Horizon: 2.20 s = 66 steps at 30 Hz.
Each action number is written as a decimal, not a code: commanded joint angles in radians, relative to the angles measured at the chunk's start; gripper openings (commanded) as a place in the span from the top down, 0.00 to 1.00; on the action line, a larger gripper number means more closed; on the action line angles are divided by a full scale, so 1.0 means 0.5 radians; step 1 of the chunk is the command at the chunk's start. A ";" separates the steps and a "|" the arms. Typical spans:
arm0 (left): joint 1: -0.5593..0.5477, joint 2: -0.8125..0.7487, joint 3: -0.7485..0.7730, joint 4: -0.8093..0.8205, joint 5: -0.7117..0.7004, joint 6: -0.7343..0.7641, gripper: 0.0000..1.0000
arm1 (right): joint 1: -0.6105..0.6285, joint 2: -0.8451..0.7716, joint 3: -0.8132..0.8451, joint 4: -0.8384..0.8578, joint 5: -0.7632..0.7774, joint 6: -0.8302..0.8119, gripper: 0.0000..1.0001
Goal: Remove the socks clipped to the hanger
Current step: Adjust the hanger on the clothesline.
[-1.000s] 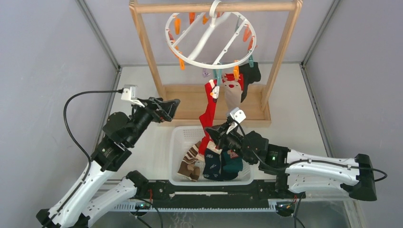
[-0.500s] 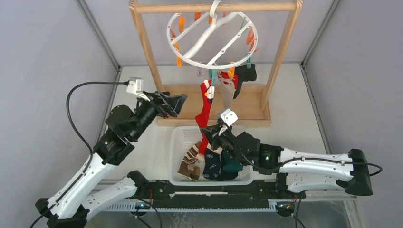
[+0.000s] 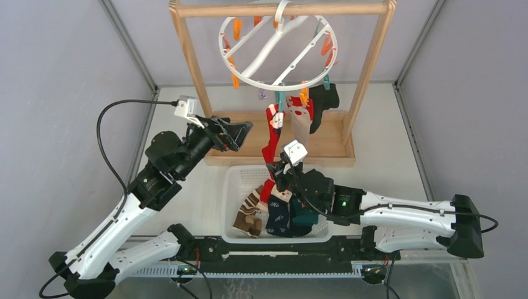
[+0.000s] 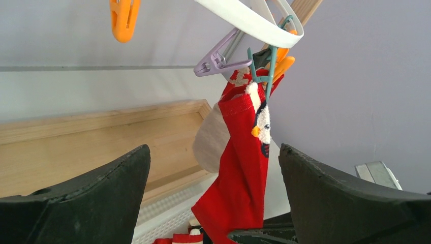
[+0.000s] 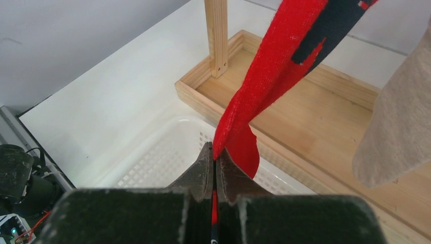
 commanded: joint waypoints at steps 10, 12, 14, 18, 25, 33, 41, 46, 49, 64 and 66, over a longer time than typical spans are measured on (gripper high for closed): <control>-0.010 -0.238 -0.146 0.053 -0.124 0.039 0.00 | -0.060 0.290 0.366 0.001 -0.270 -0.088 1.00; -0.010 -0.294 -0.167 0.001 -0.187 0.054 0.00 | -0.060 0.366 0.449 0.000 -0.314 -0.093 1.00; -0.010 -0.349 -0.186 -0.037 -0.230 0.064 0.00 | -0.063 0.440 0.522 -0.007 -0.355 -0.098 1.00; -0.010 -0.440 -0.216 -0.100 -0.280 0.069 0.00 | -0.068 0.581 0.672 -0.037 -0.431 -0.110 1.00; -0.011 -0.599 -0.266 -0.193 -0.410 0.080 0.00 | -0.134 0.725 0.857 -0.071 -0.607 -0.078 1.00; -0.011 -0.646 -0.333 -0.206 -0.420 0.060 0.00 | -0.236 0.783 0.903 -0.107 -0.791 0.026 0.93; -0.010 -0.658 -0.387 -0.188 -0.420 0.036 0.00 | -0.310 0.889 0.942 -0.092 -0.940 0.088 0.96; -0.011 -0.737 -0.407 -0.228 -0.481 0.027 0.00 | -0.351 1.059 1.115 -0.136 -1.031 0.111 0.98; -0.011 -0.784 -0.404 -0.274 -0.534 0.034 0.00 | -0.355 1.175 1.282 -0.208 -1.062 0.096 0.98; -0.012 -0.830 -0.419 -0.308 -0.621 0.042 0.00 | -0.336 1.135 1.290 -0.390 -0.960 0.094 0.66; -0.010 -0.817 -0.419 -0.300 -0.615 0.041 0.00 | -0.336 1.092 1.246 -0.390 -0.946 0.094 0.64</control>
